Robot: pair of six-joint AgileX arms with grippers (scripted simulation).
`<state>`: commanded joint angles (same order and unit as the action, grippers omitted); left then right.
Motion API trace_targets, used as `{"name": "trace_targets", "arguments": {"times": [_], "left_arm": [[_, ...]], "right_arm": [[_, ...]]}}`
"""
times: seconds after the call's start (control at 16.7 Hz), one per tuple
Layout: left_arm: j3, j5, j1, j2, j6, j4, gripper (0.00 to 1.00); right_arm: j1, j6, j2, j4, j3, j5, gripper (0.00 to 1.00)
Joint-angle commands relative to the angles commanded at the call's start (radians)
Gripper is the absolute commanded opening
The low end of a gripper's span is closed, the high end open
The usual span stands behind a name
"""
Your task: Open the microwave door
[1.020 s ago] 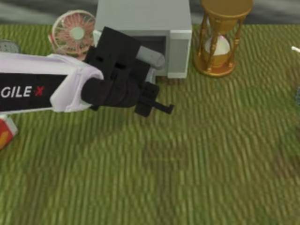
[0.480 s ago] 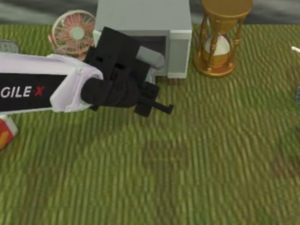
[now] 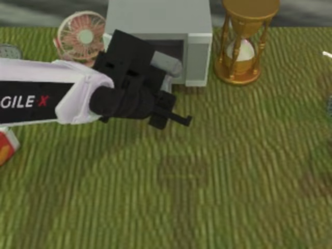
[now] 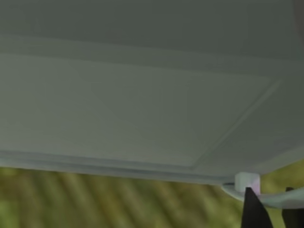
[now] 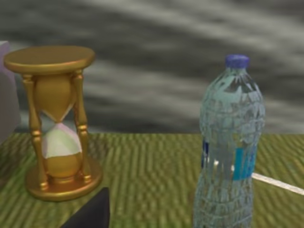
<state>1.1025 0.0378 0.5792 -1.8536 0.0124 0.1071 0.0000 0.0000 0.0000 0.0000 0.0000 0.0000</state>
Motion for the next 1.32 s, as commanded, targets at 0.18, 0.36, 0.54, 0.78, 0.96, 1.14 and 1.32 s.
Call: {"name": "trace_targets", "arguments": {"times": [0.18,0.36,0.54,0.78,0.96,1.14,1.32], "left_arm": [[-0.011,0.011,-0.011,0.008,-0.021,-0.001,0.00],[-0.025,0.028,-0.025,0.020,-0.049,-0.004,0.00],[-0.026,0.031,-0.027,0.021,-0.052,-0.004,0.00],[-0.026,0.031,-0.027,0.021,-0.052,-0.004,0.00],[-0.026,0.031,-0.027,0.021,-0.052,-0.004,0.00],[-0.026,0.031,-0.027,0.021,-0.052,-0.004,0.00],[-0.026,0.031,-0.027,0.021,-0.052,-0.004,0.00]], "right_arm": [[0.000,0.000,0.000,0.000,0.000,0.000,1.00],[0.000,0.000,0.000,0.000,0.000,0.000,1.00],[0.000,0.000,0.000,0.000,0.000,0.000,1.00],[0.000,0.000,0.000,0.000,0.000,0.000,1.00],[0.000,0.000,0.000,0.000,0.000,0.000,1.00],[0.000,0.000,0.000,0.000,0.000,0.000,1.00],[0.000,0.000,0.000,0.000,0.000,0.000,1.00]]}}
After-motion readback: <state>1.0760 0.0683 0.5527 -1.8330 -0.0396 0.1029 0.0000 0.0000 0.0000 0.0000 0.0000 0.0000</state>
